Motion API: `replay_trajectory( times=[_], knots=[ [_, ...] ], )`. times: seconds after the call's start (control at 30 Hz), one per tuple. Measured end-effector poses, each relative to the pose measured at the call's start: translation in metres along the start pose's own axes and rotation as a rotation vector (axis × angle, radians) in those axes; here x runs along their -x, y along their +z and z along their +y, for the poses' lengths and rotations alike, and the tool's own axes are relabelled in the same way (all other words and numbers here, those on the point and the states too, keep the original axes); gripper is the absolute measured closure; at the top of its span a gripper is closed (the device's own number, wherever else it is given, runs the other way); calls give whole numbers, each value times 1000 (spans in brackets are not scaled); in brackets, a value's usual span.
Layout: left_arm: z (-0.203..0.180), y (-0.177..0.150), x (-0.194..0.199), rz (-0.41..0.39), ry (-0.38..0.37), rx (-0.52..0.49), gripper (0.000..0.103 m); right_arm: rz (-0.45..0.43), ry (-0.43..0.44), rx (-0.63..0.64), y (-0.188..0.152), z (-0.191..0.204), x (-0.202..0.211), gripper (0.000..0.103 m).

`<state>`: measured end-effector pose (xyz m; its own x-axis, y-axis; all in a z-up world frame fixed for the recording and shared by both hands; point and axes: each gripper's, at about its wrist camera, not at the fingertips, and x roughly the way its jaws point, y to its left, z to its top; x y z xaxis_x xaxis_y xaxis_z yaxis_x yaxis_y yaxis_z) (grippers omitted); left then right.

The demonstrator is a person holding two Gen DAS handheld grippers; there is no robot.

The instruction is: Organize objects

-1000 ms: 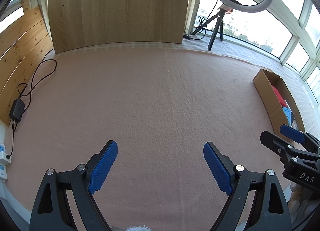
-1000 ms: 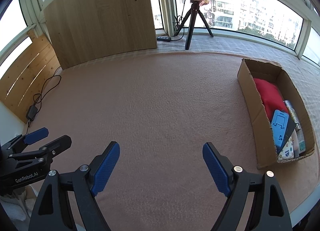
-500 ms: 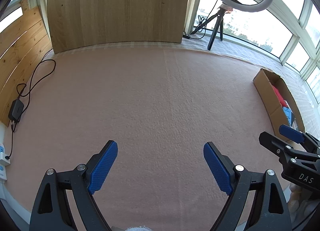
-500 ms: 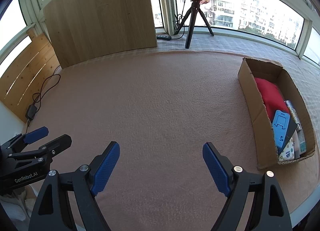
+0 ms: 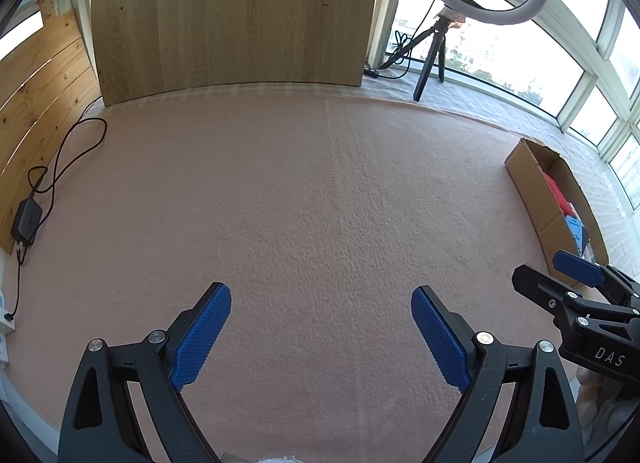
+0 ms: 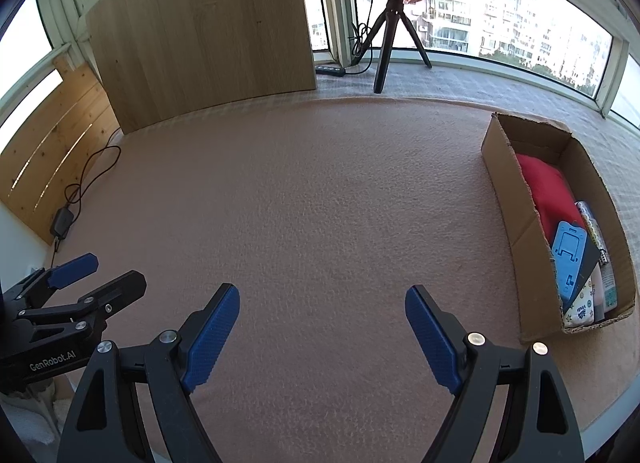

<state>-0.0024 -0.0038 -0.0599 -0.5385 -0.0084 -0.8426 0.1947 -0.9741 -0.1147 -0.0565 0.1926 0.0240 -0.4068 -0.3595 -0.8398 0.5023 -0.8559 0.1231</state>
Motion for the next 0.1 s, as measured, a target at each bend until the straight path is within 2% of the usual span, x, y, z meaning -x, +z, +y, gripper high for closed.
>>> replay_trajectory(
  times=[0.1],
  knots=[
    [1,-1,-4,11,8,8,7,4,-1,0,0,-1,-3,21]
  ],
)
